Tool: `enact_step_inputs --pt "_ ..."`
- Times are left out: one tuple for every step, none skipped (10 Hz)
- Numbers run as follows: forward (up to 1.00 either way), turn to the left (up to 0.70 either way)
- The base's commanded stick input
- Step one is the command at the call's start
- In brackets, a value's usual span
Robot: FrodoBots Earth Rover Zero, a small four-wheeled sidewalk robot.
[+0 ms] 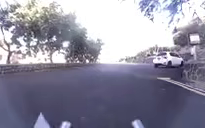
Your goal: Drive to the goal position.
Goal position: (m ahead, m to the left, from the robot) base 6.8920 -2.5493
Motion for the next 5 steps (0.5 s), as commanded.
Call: enact_step_inputs --pt "0.50 -0.50" --pt "0.50 -0.25" --pt "0.50 0.00" --pt "0.50 -0.18" --pt "0.50 -0.50"
